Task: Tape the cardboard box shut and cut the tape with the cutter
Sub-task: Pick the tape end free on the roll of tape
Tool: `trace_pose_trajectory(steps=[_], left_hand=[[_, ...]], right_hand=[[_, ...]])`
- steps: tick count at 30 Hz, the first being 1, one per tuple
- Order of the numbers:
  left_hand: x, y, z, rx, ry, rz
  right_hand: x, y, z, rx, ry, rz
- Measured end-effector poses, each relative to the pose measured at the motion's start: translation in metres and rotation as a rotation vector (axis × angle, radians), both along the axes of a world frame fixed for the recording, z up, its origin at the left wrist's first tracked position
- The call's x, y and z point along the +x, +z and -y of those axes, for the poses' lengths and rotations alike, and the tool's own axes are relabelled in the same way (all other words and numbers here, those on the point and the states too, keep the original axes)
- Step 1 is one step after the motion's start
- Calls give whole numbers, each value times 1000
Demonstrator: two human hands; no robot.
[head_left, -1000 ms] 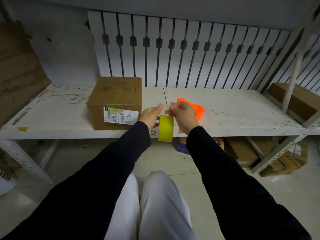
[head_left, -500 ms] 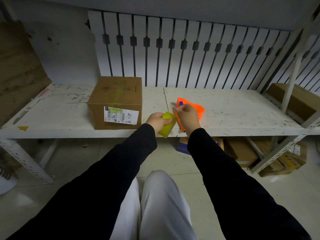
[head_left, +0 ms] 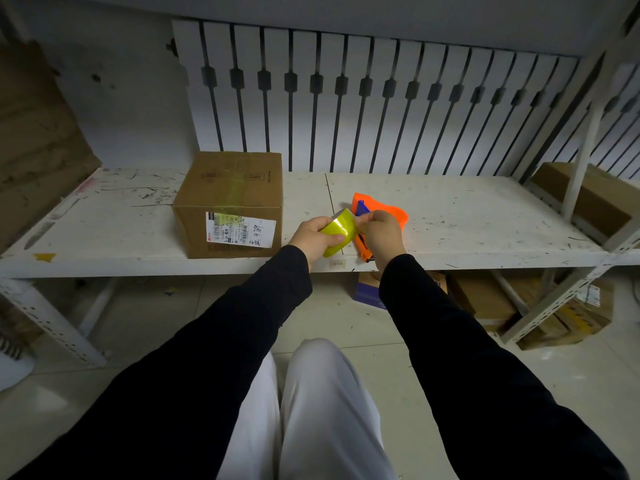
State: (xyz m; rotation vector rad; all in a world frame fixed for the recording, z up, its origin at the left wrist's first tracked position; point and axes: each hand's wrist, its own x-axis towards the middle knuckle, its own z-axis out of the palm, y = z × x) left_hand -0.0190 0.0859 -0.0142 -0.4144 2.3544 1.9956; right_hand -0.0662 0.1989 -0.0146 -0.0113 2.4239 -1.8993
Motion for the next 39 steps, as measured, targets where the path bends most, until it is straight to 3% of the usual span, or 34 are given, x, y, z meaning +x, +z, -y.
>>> trace_pose_trajectory(steps=[5, 11, 16, 19, 24, 28, 33, 39], left_hand=[[-5, -6, 0, -59, -3, 7], [-8, -7, -2, -2, -62, 0], [-24, -9, -15, -24, -79, 42], [-32, -12, -27, 110, -89, 32], [-54, -12, -44, 240, -32, -104], [-78, -5, -58, 269, 12, -190], [-116, -18, -79, 115, 146, -154], [-144, -52, -101, -338, -33, -52]], right_hand=[[1, 4, -4, 13, -2, 35], [2, -5, -12, -188, 186, 147], [-6, -14, -33, -293, 95, 192], [-16, -16, -49, -256, 126, 200], [-32, -27, -60, -79, 186, 26], [-45, -36, -64, -37, 41, -128], [-65, -39, -75, -46, -148, -159], [-93, -54, -83, -18, -251, -194]])
